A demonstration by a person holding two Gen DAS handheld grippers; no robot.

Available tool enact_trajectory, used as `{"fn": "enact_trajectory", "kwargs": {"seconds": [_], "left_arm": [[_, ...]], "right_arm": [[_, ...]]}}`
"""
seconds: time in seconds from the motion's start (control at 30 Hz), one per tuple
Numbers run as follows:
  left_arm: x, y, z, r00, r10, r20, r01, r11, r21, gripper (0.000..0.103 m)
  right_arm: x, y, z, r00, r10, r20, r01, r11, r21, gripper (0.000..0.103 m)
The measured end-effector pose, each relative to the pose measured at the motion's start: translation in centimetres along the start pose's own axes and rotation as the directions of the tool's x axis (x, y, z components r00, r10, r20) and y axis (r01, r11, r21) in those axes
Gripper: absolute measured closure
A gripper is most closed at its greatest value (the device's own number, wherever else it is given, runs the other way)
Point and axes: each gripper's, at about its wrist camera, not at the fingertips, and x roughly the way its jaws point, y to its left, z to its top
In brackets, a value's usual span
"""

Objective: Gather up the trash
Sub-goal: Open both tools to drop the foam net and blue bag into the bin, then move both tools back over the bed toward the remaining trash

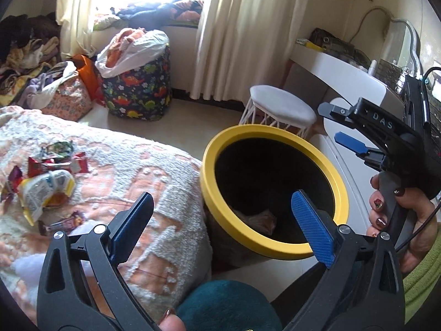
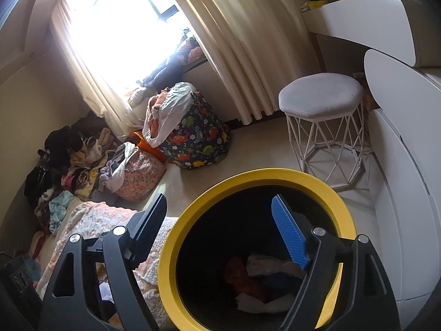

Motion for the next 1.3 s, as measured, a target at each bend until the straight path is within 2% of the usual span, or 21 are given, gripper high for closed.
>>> {"fn": "enact_trajectory", "kwargs": {"seconds": [0.23,0.53,1.0,1.3], "left_arm": [[-2.5,2.0,0.7,0.996,0.066,0.065,-0.064,0.998,-0.024,0.011],[-4.5,5.0,1.3,0.986,0.131,0.107,-0.122,0.989,-0.086,0.011],[-7.1,9.8,1.1,0.967,0.219,0.133,-0.191,0.962,-0.197,0.011],[-8.5,13.4,0.5,0.952,0.277,0.129,-0.234,0.932,-0.276,0.011]], "right_arm": [[-0.2,1.7,-0.1,0.999,0.034,0.004,-0.034,0.999,-0.027,0.023],[-0.4,4.8,-0.7,0.997,0.083,-0.007,-0.083,0.992,-0.093,0.020],[0.0,8.8,-2.3,0.990,0.128,-0.057,-0.136,0.976,-0.171,0.019],[0.2,11.2,-3.9,0.980,0.166,-0.113,-0.186,0.960,-0.207,0.019]]}}
